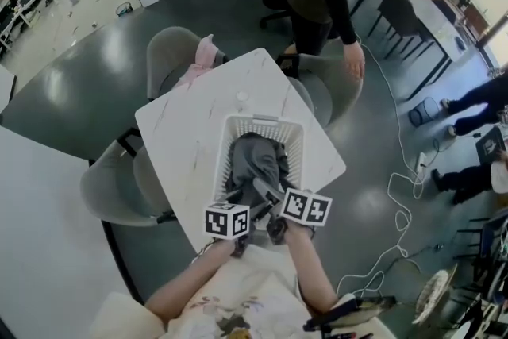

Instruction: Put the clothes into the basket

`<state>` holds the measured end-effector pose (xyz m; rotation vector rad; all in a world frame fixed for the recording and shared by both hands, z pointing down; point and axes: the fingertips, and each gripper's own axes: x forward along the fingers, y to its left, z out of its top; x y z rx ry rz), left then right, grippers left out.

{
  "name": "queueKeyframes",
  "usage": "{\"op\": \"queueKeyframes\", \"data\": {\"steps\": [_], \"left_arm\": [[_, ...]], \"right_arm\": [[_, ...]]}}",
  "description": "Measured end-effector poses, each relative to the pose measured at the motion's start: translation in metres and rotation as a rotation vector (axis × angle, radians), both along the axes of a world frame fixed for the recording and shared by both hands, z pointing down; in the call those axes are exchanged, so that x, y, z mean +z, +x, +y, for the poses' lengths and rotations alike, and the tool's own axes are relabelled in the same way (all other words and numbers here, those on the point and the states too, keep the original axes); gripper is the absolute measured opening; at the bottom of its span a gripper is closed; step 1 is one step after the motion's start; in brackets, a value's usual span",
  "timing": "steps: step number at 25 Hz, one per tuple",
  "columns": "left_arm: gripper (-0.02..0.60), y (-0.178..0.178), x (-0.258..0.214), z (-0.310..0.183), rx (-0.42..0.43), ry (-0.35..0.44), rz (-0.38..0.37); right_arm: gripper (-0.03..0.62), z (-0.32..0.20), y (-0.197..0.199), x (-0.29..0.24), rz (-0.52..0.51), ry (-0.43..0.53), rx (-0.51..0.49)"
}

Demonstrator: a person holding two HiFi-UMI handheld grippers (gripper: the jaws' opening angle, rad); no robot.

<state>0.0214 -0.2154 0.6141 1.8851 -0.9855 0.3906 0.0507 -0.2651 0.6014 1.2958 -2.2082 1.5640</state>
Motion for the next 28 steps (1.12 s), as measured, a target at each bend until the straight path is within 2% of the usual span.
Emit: {"op": "queueKeyframes", "data": {"steps": [4, 12, 15, 18, 21, 24, 28], "left_arm": [[0.419, -0.002, -0.021, 0.009, 0.001, 0.024, 0.028], [0.414, -0.015, -0.049, 0.029, 0.009, 0.126, 0.032], [0.342, -0.026, -0.053, 0.036, 0.003, 0.155, 0.007], [0.285, -0.035, -0.054, 0.045, -0.006, 0.177, -0.013], [0.241, -0.044, -0.059, 0.056, -0.012, 0.204, -0.024], [0.202, -0.054, -0.062, 0.067, -0.012, 0.230, -0.039], [0.121, -0.066, -0.066, 0.082, -0.028, 0.254, -0.045]], "right_arm": [[0.434, 0.012, -0.001, -0.016, -0.037, 0.034, 0.021], [0.433, 0.039, -0.004, -0.048, -0.022, 0.137, 0.046], [0.424, 0.050, -0.010, -0.051, -0.002, 0.159, 0.034], [0.368, 0.064, -0.012, -0.051, 0.047, 0.185, 0.033], [0.274, 0.077, -0.017, -0.056, 0.046, 0.217, 0.039], [0.209, 0.088, -0.026, -0.060, 0.064, 0.251, 0.026], [0.131, 0.102, -0.033, -0.061, 0.100, 0.269, 0.020]]}}
